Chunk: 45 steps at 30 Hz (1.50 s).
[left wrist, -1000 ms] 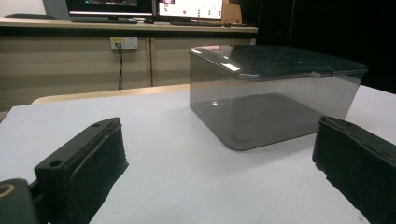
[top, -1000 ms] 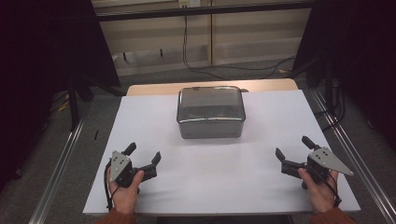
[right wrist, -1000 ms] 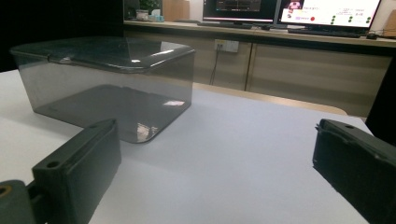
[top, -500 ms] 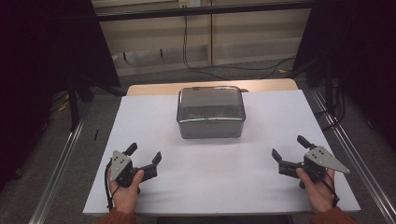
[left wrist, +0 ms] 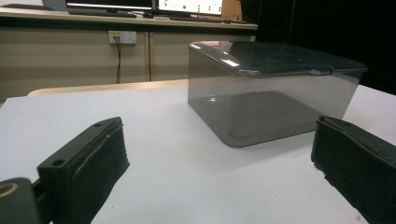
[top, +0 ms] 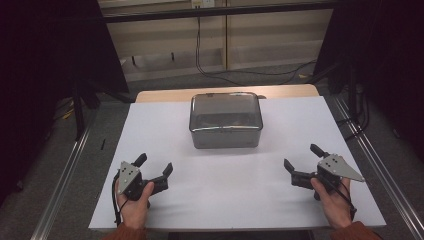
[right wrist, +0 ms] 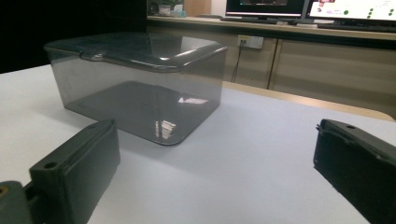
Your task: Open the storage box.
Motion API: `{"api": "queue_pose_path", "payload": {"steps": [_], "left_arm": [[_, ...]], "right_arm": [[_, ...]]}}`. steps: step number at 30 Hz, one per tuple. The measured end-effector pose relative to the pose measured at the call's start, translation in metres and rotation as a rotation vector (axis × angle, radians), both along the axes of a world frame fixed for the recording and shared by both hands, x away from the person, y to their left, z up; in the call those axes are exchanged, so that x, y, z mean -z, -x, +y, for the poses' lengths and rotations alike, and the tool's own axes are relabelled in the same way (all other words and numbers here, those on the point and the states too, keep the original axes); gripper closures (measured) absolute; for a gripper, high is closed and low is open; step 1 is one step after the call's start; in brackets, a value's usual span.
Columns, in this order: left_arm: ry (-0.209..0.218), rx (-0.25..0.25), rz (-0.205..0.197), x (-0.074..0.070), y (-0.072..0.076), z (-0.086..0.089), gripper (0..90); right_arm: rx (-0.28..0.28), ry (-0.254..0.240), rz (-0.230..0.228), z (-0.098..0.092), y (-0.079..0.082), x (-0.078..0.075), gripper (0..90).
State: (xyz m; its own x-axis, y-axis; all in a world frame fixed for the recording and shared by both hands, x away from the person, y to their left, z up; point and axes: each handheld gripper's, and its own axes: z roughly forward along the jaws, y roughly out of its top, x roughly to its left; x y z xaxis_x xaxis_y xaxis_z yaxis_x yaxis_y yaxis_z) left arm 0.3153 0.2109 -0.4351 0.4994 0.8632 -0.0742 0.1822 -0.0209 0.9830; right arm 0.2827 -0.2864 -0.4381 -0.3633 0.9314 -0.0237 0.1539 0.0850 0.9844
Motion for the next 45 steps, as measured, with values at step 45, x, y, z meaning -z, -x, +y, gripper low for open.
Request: {"api": "queue_pose_path", "payload": {"steps": [45], "left_arm": [[-0.042,0.040,0.018,0.002,-0.003,-0.006,3.1]], "right_arm": [[-0.139,0.024,-0.013,0.073,-0.054,-0.016,0.4]]}}
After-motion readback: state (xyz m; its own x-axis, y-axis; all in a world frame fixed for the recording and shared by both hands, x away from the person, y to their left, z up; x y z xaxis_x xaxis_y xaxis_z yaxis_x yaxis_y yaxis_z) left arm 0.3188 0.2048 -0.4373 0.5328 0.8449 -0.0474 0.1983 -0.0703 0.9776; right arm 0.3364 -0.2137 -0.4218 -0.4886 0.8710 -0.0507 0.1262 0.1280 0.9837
